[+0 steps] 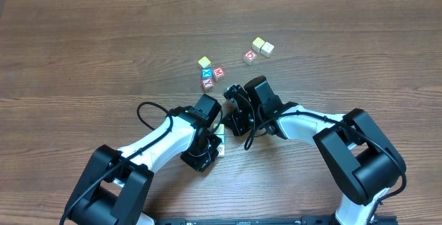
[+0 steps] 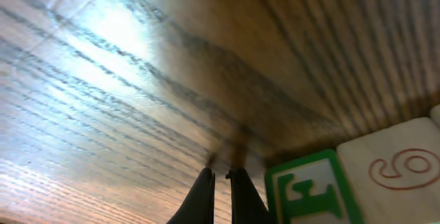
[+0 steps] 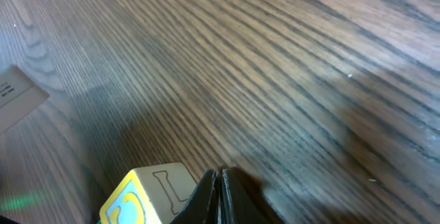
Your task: Flip 3 blocks
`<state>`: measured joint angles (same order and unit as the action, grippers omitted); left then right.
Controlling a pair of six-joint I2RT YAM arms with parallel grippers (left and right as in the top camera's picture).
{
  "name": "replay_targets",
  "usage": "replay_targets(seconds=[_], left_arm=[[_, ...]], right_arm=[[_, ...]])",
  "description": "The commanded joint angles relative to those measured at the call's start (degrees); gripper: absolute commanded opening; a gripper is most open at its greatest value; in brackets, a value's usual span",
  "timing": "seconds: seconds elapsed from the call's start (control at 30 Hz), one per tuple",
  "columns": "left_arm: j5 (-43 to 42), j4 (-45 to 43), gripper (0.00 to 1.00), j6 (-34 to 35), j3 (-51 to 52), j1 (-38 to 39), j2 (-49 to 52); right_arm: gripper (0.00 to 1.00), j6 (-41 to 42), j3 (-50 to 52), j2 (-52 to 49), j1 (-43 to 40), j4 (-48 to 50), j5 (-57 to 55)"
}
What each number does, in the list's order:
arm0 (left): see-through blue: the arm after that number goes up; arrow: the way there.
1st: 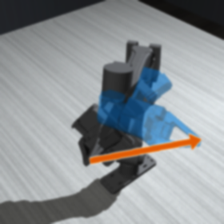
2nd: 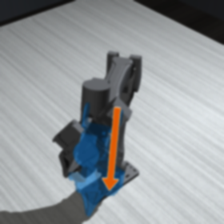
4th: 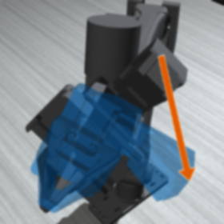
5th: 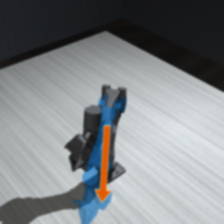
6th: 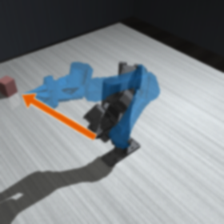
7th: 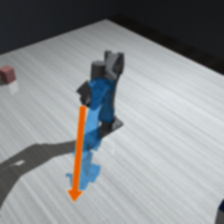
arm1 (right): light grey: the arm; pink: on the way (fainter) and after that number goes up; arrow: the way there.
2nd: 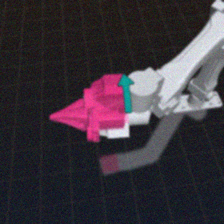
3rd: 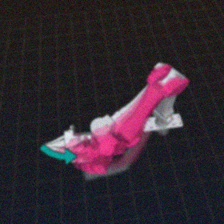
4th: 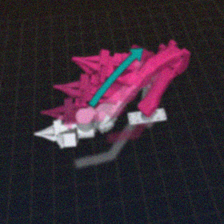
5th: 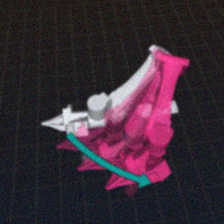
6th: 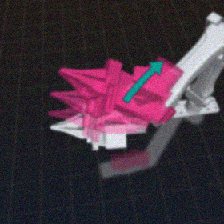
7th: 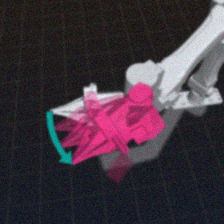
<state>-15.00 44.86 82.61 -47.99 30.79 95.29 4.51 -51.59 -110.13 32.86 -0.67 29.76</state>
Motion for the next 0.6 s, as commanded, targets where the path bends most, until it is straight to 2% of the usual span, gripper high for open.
replay_targets(seconds=[0.0,0.37,0.57], left_arm=[[-0.48,0.63,0.04,0.98,0.17,0.42,0.7],[2.43,4.68,0.04,1.03,0.17,-0.26,0.7],[4.76,10.88,0.04,0.87,0.17,-5.97,0.7]], right_arm=[[0.06,1.55,-0.2,-0.59,-2.47,0.2,-1.77],[0.06,1.73,-0.31,-0.57,-12.81,-2.47,-1.86],[0.06,1.68,-0.31,-0.57,-18.43,-5.11,-1.84]])
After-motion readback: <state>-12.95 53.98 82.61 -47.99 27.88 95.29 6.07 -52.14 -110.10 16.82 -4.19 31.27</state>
